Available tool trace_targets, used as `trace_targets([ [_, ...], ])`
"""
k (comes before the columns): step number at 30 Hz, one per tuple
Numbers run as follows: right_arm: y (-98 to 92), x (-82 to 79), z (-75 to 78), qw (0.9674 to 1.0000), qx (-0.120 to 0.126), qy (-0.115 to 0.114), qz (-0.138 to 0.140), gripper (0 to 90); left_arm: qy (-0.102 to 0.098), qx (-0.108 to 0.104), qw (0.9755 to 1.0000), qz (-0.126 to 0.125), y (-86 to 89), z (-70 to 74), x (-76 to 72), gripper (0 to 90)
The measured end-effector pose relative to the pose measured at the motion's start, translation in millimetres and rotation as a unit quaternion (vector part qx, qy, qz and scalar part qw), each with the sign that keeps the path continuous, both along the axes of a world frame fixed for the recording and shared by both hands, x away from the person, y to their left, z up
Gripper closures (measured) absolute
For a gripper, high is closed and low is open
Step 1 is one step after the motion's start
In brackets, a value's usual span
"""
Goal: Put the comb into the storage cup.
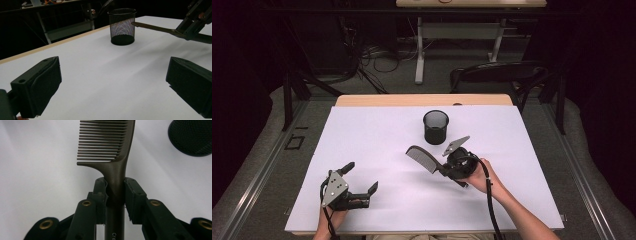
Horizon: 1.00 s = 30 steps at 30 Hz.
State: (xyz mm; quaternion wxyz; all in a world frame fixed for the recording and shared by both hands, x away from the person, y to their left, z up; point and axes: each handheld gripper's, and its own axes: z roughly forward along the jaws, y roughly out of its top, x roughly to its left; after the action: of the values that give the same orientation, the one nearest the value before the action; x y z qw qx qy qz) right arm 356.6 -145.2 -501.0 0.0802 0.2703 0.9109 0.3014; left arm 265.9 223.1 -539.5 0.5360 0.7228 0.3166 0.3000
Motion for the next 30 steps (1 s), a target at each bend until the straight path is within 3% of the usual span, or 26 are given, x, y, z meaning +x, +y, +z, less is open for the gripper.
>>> trace_targets([
  [30,-28.7,-6.1,10.9,0.9973,0.054,-0.036,-0.033,72.5,0.000,0.000,1.0000,0.000,-0.2,-0.1,0.2,0.2],
])
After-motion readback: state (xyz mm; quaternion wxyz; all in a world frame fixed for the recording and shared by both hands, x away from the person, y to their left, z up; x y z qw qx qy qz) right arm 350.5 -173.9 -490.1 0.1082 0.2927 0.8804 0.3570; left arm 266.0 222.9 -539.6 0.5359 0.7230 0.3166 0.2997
